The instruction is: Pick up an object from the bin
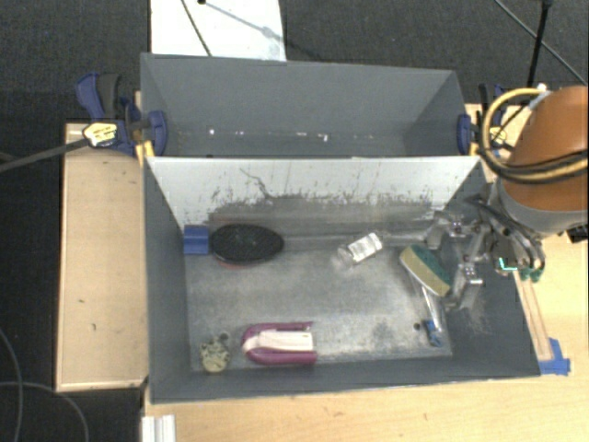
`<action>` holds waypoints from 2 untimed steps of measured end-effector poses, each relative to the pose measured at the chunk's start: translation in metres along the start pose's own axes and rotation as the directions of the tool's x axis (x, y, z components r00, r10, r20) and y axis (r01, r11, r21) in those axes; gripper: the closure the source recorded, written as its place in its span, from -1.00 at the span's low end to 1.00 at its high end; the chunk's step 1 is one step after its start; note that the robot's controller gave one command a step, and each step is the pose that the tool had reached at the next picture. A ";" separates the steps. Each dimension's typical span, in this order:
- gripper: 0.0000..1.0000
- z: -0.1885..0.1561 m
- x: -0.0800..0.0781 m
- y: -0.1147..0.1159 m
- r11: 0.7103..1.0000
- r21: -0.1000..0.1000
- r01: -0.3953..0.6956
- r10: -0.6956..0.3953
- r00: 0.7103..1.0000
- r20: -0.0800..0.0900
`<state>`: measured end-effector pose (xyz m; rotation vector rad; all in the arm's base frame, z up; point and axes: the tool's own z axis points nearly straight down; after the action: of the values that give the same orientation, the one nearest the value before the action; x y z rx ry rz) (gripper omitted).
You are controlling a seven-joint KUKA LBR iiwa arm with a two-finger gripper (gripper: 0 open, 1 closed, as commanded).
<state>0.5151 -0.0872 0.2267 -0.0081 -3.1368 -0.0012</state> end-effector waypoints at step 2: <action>-1.00 0.152 -0.071 -0.064 0.984 -0.001 0.180 -0.180 0.984 0.003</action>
Offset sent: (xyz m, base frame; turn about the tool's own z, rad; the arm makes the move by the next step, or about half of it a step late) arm 0.0280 -0.0424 -0.1235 -0.0970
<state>0.5848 -0.1514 0.0738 0.2763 -3.1279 -0.0043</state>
